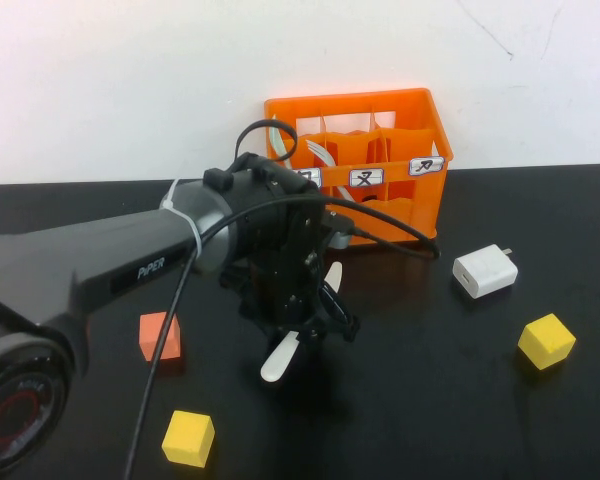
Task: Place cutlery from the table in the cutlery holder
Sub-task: Pick up the knife
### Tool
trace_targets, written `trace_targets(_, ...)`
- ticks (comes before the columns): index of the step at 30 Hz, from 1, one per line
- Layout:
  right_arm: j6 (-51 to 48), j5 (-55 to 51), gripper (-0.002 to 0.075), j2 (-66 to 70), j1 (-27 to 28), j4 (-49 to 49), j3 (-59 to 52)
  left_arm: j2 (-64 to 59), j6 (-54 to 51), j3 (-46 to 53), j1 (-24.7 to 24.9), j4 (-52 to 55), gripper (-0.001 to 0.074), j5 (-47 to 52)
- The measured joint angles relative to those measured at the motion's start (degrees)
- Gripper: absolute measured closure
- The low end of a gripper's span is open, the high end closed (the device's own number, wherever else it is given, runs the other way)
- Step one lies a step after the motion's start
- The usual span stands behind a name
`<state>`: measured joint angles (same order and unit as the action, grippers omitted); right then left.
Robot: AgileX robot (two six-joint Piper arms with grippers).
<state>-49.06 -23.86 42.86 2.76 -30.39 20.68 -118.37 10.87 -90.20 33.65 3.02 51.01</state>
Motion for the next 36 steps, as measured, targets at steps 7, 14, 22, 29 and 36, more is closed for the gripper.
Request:
trace_targets(7,0.0,0.0,0.0728,0.0,0.0,-0.1,0.0,-0.4,0.0,0.0,0.0,0.0,0.0345,-0.1)
trace_targets(14,-0.1,0.0,0.0728,0.0,0.0,-1.0,0.0,-0.4,-0.2,0.0,0.0,0.0,0.0345,-0.3)
trace_targets(22,-0.1,0.0,0.0728,0.0,0.0,-1.3,0.0,-0.4,-0.7,0.0,0.0,-0.7,0.0345,-0.4)
trace_targets(29,-0.1,0.0,0.0728,0.0,0.0,-1.4,0.0,-0.8,-1.6,-0.1,0.0,-1.8,0.0345,-0.3)
trace_targets(36,-0.1,0.1,0.0728,0.0,0.0,-1.4,0.0,-1.4,-1.8,-0.8,0.0,-1.9,0.0346,0.2)
